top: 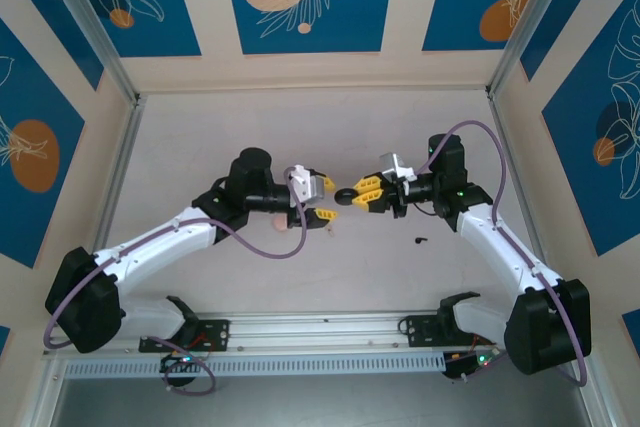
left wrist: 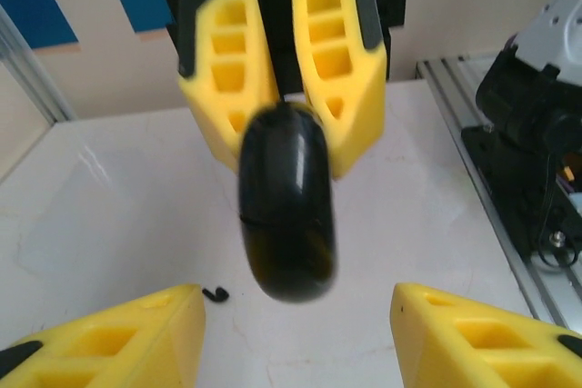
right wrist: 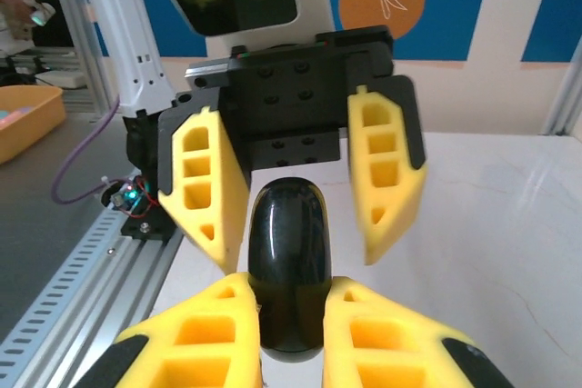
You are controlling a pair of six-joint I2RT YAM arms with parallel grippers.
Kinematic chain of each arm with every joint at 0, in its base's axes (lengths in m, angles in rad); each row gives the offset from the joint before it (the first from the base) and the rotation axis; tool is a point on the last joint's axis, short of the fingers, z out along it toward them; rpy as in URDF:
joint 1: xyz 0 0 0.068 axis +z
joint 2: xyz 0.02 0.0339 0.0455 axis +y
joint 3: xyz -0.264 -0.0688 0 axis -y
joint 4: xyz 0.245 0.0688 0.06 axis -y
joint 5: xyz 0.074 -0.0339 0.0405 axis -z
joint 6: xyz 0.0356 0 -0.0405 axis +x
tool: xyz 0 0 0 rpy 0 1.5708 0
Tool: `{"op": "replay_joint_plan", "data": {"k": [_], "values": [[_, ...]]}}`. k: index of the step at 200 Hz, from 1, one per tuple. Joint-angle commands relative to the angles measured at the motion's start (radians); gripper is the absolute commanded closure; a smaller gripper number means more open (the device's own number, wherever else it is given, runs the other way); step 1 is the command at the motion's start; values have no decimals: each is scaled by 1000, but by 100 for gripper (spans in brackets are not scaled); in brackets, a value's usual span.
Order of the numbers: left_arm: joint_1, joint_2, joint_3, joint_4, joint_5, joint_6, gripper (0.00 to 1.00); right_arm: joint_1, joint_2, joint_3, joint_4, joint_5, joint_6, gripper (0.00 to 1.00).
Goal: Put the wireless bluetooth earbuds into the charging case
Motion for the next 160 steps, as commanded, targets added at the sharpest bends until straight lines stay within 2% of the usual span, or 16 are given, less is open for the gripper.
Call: {"op": "replay_joint_plan", "data": {"k": [1,27,75,107,138,150,160], "values": [[9,1,1,108,82,-63,47,0,-6,11,-25,-71,10,87],[8,21,19,108,122,-75,55,4,1,15,-28,-51,18,87],[7,42,60,14,146,-31,56,16,3,19,-26,-27,27,87],[7,47,67,32,161,-46,56,29,13,23,-29,-17,25,87],[7,56,78,7,168,-35,66,39,20,26,-29,-15,26,87],[7,58,83,-14,166,-22,65,40,20,27,-29,-11,25,87],[7,58,85,-31,161,-10,59,41,19,29,-27,-6,27,87]]}}
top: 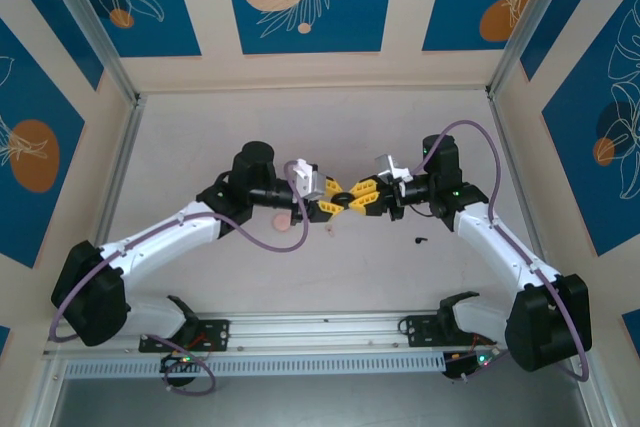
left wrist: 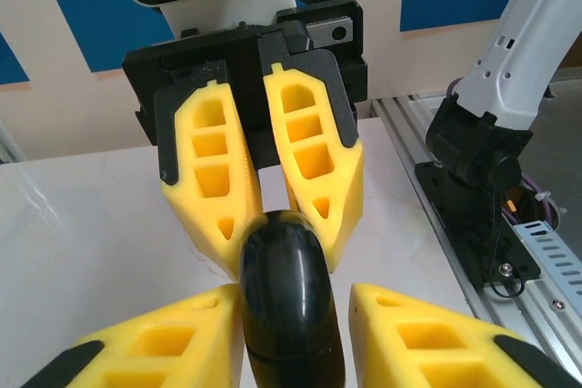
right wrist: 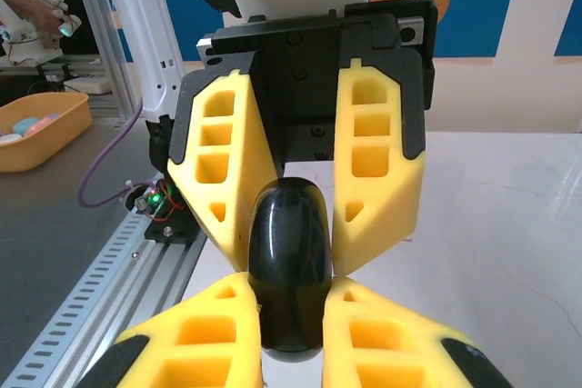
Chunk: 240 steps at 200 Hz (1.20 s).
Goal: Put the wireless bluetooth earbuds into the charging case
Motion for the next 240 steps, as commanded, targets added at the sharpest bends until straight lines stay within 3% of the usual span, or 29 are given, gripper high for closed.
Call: {"op": "replay_joint_plan", "data": {"k": [1,33,119,141,160,240], "values": [[5,11,32,-48,34,29,59,6,1,29,-24,-1,8,87],[5,8,29,-87,11,64,58,5,-5,26,-2,6,23,87],[1,18,33,-98,-2,75,81,6,-7,26,8,13,40,85],[-4,17,41,-113,-5,83,81,13,1,38,-5,55,49,71],[-9,17,47,-112,-1,83,81,19,6,39,8,86,60,66],[-13,20,55,-151,8,106,82,-40,33,32,198,234,281,66]]}}
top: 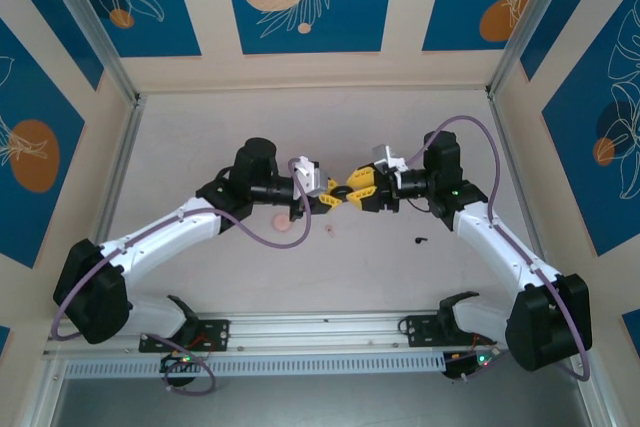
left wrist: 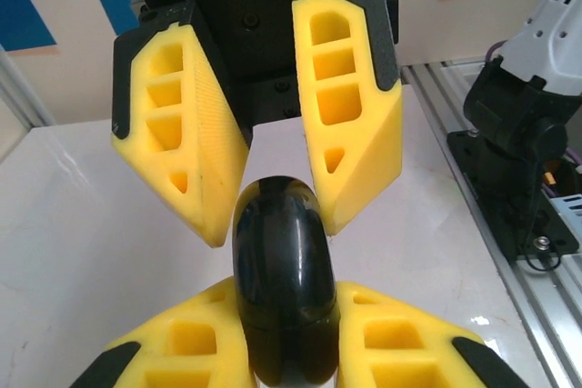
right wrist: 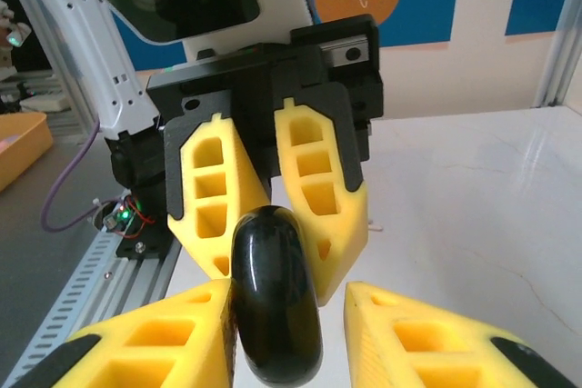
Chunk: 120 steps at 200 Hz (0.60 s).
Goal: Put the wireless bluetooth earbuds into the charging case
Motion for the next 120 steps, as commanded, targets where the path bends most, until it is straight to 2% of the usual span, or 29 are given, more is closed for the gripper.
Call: {"op": "replay_joint_plan", "data": {"k": [1,59,71,96,120], "values": [[-15,7,19,-48,89,38,82,-39,29,20,85,129,95,66],[-15,14,22,-50,87,33,82,-52,39,21,97,150,138,65],[-16,16,25,-50,82,27,82,-52,37,21,94,119,129,63],[-14,21,31,-60,73,23,83,-47,22,55,-50,-13,-4,51],[-14,22,34,-58,81,19,83,-36,12,96,-215,-51,-135,47]]}}
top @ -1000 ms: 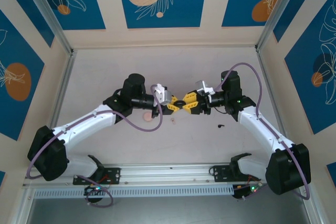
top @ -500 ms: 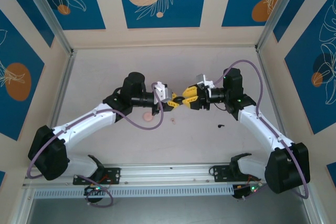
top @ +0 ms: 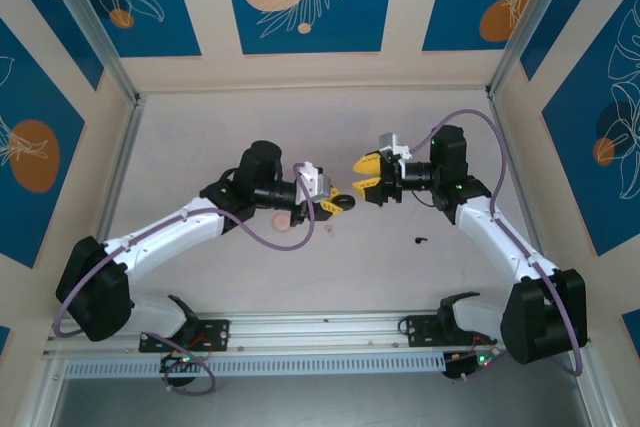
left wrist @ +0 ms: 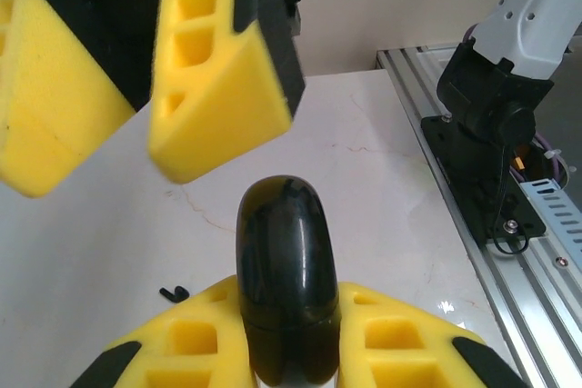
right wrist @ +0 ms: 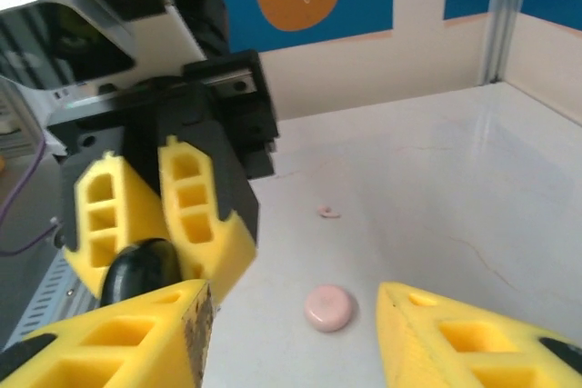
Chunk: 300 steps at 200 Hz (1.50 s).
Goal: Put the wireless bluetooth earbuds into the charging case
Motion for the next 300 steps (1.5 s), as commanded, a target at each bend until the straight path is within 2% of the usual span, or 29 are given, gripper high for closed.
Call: {"op": "replay_joint_plan", "data": {"k": [1,43,116,156,180,189,198,209,216,281,300], "values": [[-4,6,34,-8,49,7,83,10,-19,59,-188,-87,-153,47],[-4,2,32,9,56,-23,83,37,-21,111,-364,-94,-279,46],[-4,-13,23,55,65,-84,82,88,38,150,-428,-70,-318,45],[-3,-27,16,88,71,-117,82,89,51,166,-461,-60,-334,58],[-3,-34,12,97,77,-124,82,88,48,177,-476,-71,-341,73],[-4,-38,7,102,76,-125,76,86,48,182,-481,-84,-341,81],[-4,-43,-3,109,67,-125,66,78,45,183,-474,-104,-332,86],[-3,-50,-20,115,52,-120,55,63,39,184,-470,-144,-326,87],[-4,-54,-30,116,45,-116,52,55,36,184,-469,-165,-324,88],[-4,-46,-54,165,48,-156,53,55,45,186,-481,-201,-334,88],[-4,-35,-48,167,48,-166,57,65,48,185,-472,-198,-330,89]]}}
